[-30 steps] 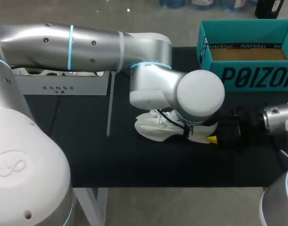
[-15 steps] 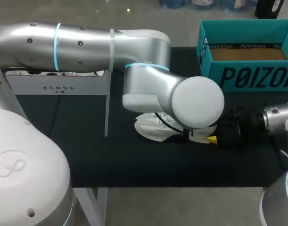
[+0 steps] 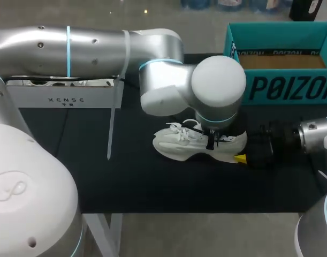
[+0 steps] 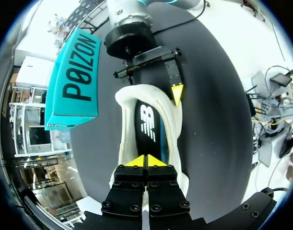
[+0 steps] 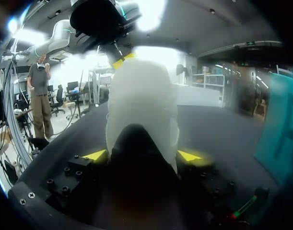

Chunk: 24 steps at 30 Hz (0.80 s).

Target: Take the shoe out of the shoebox, open the shoe tongue, remove and reinsert the insole, then place the shoe into the shoebox

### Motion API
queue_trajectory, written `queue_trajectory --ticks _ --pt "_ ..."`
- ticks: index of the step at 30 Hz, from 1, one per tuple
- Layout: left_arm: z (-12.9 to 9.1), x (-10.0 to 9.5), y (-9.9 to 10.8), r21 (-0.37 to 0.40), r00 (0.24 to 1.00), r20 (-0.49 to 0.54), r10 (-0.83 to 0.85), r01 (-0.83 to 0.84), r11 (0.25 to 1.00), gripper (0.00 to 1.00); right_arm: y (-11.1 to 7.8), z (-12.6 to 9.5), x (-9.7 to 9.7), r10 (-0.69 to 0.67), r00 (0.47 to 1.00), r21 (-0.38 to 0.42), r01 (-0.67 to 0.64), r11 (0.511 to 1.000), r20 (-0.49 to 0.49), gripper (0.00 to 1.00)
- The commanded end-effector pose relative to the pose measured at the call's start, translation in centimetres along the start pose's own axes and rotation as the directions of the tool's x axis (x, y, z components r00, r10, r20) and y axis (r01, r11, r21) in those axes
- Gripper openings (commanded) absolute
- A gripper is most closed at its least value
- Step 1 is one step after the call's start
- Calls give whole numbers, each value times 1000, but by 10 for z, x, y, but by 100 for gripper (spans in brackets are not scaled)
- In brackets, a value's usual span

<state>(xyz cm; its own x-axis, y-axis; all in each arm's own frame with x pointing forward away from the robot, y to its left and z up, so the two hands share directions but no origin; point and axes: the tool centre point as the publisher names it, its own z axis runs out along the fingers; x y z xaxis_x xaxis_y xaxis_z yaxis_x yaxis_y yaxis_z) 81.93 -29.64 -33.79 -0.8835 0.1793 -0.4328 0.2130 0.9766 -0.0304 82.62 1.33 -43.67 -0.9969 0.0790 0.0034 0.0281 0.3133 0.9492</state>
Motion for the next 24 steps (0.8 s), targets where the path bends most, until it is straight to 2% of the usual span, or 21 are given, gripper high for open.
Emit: queue_trajectory --ticks 1,8,17,18,20,24 --pt "18 -2 -7 -17 994 -108 21 -22 1000 0 -4 3 -1 1 1000 2 -1 1000 -1 0" --pt "27 23 -5 -6 984 -169 52 -53 999 0 -4 3 -1 1 1000 2 -1 1000 -1 0" --pt "35 30 -3 -21 976 -211 53 -59 998 0 -4 3 -1 1 1000 2 -1 1000 -1 0" --pt "35 30 -3 -22 976 -212 53 -59 998 4 -4 3 -1 1 1000 2 -1 1000 -1 0" --pt "35 30 -3 -25 976 -213 52 -59 998 29 -4 3 -1 1 1000 2 -1 1000 -1 0" --pt "35 29 -4 -29 976 -211 53 -60 998 33 -4 3 -1 1 1000 2 -1 1000 -1 0"
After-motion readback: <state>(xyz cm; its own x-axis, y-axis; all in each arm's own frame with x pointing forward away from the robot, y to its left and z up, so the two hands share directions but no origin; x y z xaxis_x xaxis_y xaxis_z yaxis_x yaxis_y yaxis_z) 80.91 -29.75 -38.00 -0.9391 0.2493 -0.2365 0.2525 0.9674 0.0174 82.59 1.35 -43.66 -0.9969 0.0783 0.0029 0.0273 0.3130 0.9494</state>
